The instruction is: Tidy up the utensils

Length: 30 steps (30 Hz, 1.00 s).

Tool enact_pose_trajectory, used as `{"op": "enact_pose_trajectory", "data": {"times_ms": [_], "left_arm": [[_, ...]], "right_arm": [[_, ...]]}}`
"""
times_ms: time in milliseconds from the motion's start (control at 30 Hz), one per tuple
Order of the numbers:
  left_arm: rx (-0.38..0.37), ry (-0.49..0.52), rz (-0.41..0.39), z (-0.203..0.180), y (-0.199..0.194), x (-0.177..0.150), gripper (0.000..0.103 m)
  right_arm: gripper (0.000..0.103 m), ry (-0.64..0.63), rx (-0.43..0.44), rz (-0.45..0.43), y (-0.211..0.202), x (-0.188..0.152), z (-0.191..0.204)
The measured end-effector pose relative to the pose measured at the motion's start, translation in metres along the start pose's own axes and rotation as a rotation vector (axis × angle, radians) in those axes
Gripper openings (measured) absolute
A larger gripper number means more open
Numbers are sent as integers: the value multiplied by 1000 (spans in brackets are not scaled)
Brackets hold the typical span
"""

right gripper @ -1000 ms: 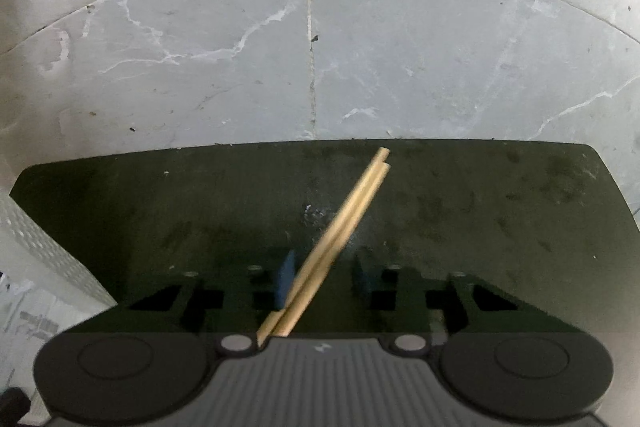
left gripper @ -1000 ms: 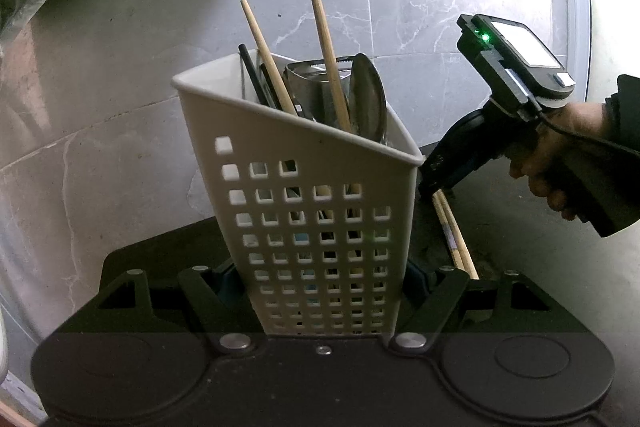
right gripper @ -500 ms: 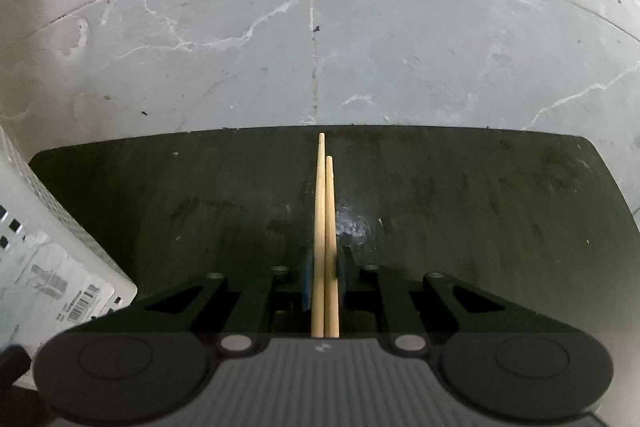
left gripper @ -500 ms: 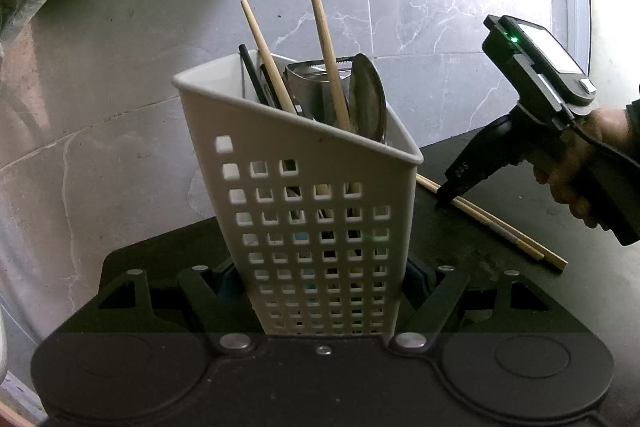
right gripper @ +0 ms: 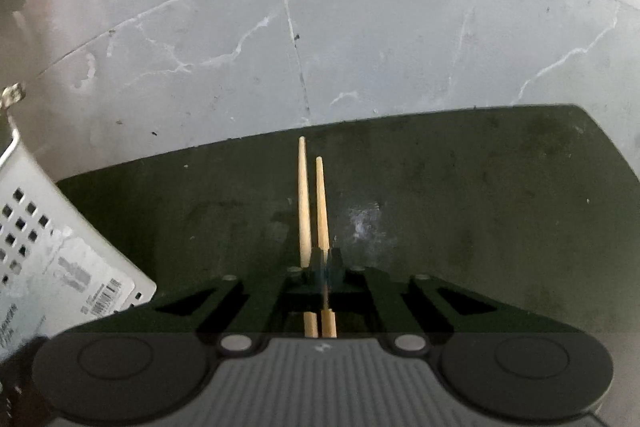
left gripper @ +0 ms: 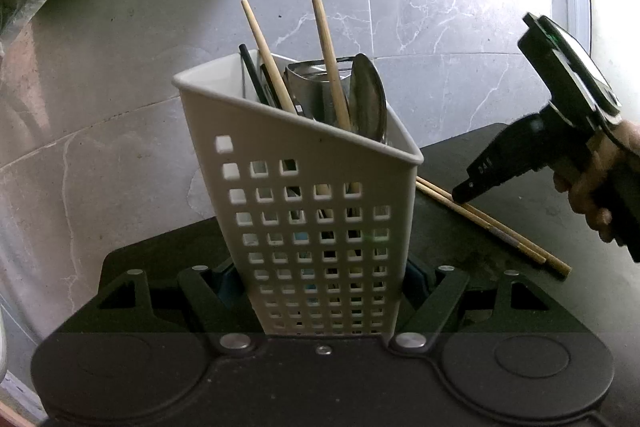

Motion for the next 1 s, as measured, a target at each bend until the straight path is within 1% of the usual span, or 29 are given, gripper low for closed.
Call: {"op": "enact_pose_trajectory", "data": {"times_ms": [67, 100, 133, 167, 300, 367, 400, 433, 500, 533, 600, 700, 800, 867, 900, 967, 1000], "left_arm": [[0, 1, 0, 0, 0, 0, 78], [0, 0, 0, 0, 0, 0, 78], [0, 0, 0, 0, 0, 0, 78], [0, -1, 0, 0, 0, 0, 78], [0, -5, -1, 1, 0, 0, 78], [0, -5, -2, 1, 0, 0, 78], [-1, -5, -2, 1, 0, 0, 78], [-1, -5, -2, 1, 0, 0, 78], [-1, -4, -2, 1, 0, 0, 78], [-1, -4, -2, 1, 0, 0, 78], [-2, -3, -2, 1, -1, -1, 78], [-2, -3, -2, 1, -1, -1, 78], [-2, -3, -2, 1, -1, -1, 78], [-2, -4, -2, 1, 0, -1, 78], [-2, -3, -3, 1, -1, -1, 78], [-3, -2, -2, 1, 0, -1, 78], [-3, -2, -3, 1, -1, -1, 78]], "right_arm": [[14, -16, -19, 6, 0, 2, 0], [14, -29, -29, 9, 1, 2, 1], [17, -37, -33, 13, 1, 2, 1], [22, -39, -38, 19, 2, 2, 2], [35, -45, -40, 22, 3, 0, 3], [50, -35, -27, 38, 5, 2, 3], [53, -26, -17, 50, 6, 3, 3], [55, -22, -12, 54, 7, 3, 3], [55, -39, -30, 54, 7, 3, 7], [57, -54, -43, 50, 7, 1, 10], [57, -70, -39, 48, 7, -3, 15], [57, -12, 21, 68, 5, -1, 14], [57, 58, 63, 86, 6, 1, 13], [58, 108, 111, 112, 6, 1, 14], [59, 125, 131, 123, 6, 1, 16], [68, 125, 143, 131, 8, -1, 22], [70, 112, 144, 132, 9, -2, 27]]}}
Point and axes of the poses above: each gripper's, at about its wrist camera, not at the fingertips, and y roughly the way its jaws point, z to its left, x to its top, the point moved 3 cm from there along y, roughly the way its jaws point, and after that the axes turned 12 degrees about y, right-handed, at the moved point
